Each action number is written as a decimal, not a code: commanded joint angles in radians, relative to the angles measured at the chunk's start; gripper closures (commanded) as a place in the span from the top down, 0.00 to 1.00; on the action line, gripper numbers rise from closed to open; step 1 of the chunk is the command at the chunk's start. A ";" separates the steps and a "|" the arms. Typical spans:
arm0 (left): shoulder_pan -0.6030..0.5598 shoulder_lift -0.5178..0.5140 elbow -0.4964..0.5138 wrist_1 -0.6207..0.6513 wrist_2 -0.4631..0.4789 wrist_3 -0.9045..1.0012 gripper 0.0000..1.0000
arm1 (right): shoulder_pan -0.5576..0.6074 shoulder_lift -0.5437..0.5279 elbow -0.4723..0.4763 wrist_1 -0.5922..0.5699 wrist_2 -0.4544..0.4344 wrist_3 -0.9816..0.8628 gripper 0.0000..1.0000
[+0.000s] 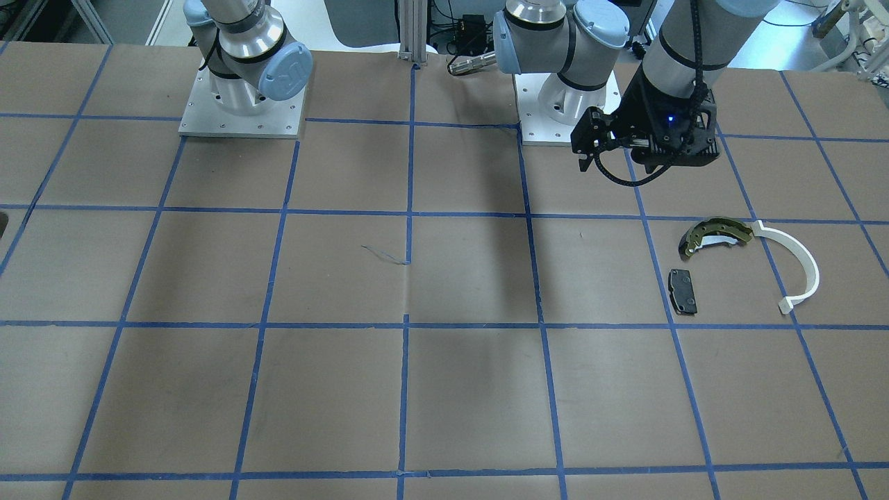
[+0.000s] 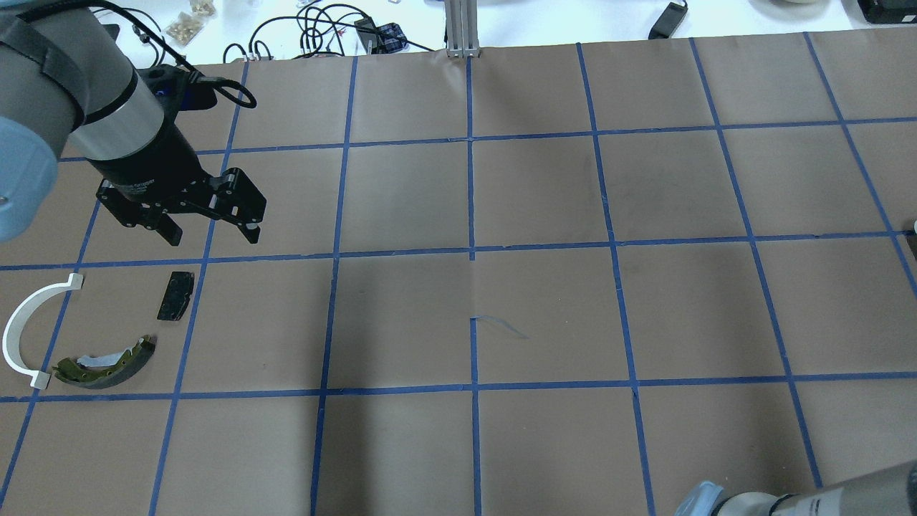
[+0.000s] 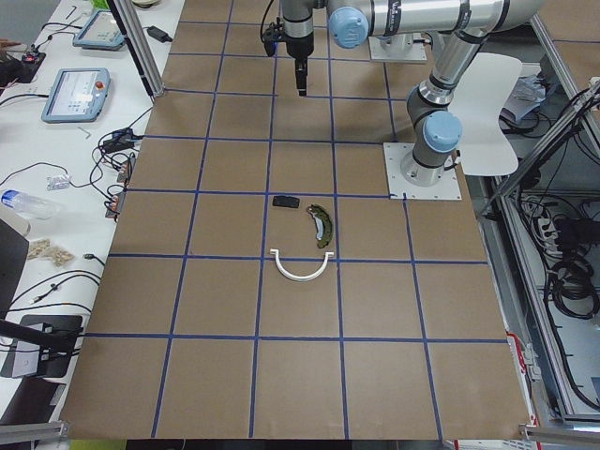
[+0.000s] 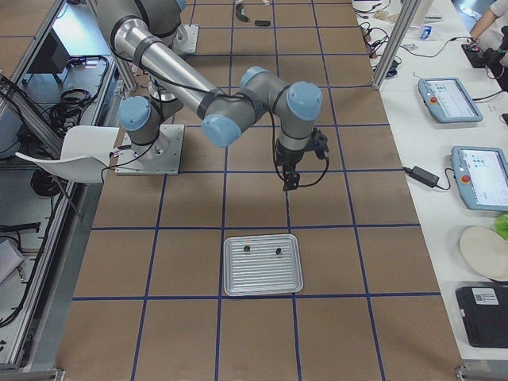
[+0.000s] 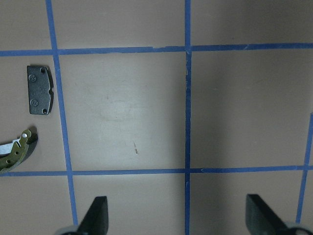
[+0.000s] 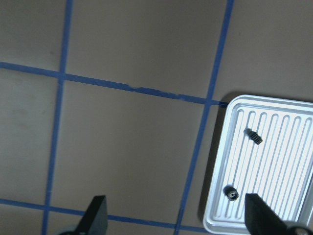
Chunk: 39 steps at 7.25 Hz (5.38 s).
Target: Place bearing gear from tray to pile
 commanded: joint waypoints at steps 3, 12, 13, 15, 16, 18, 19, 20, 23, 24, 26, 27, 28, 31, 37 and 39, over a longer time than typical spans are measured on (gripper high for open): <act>0.000 0.001 0.000 0.000 0.000 0.000 1.00 | -0.184 0.184 0.116 -0.310 -0.009 -0.345 0.92; 0.003 0.002 -0.002 0.002 0.001 0.000 1.00 | -0.246 0.199 0.273 -0.476 -0.017 -0.528 0.59; 0.004 0.004 -0.002 0.002 0.003 0.000 1.00 | -0.246 0.199 0.274 -0.476 -0.017 -0.534 0.52; 0.004 0.001 -0.002 0.002 0.001 0.000 1.00 | -0.246 0.201 0.285 -0.473 -0.018 -0.536 0.46; 0.004 -0.001 -0.003 0.002 0.001 0.000 1.00 | -0.246 0.199 0.294 -0.475 -0.015 -0.534 0.37; 0.004 0.008 -0.025 0.005 0.001 0.000 1.00 | -0.246 0.195 0.293 -0.476 -0.015 -0.531 0.11; 0.004 0.015 -0.034 0.016 0.001 0.000 1.00 | -0.246 0.189 0.285 -0.473 -0.039 -0.525 0.07; 0.004 0.016 -0.035 0.014 0.001 0.000 1.00 | -0.241 0.151 0.284 -0.470 -0.037 -0.517 0.07; 0.004 0.018 -0.037 0.014 0.001 0.002 1.00 | -0.072 -0.006 0.334 -0.446 0.077 -0.323 0.08; 0.004 0.019 -0.037 0.014 0.003 0.000 1.00 | 0.016 -0.059 0.383 -0.441 0.083 -0.187 0.08; 0.009 0.021 -0.037 0.014 0.001 0.002 1.00 | 0.281 -0.100 0.463 -0.438 0.120 0.197 0.09; 0.009 0.018 -0.037 0.014 0.001 0.002 1.00 | 0.417 -0.097 0.477 -0.438 0.121 0.419 0.10; 0.009 0.018 -0.037 0.014 0.001 0.002 1.00 | 0.566 -0.097 0.474 -0.447 0.118 0.596 0.12; 0.009 0.016 -0.037 0.014 0.001 0.002 1.00 | 0.939 -0.077 0.469 -0.463 0.118 1.142 0.12; 0.009 0.019 -0.037 0.013 0.003 0.017 1.00 | 1.232 0.156 0.376 -0.641 0.154 1.609 0.29; 0.009 0.021 -0.037 0.013 0.003 0.021 1.00 | 1.212 0.149 0.377 -0.615 0.138 1.565 1.00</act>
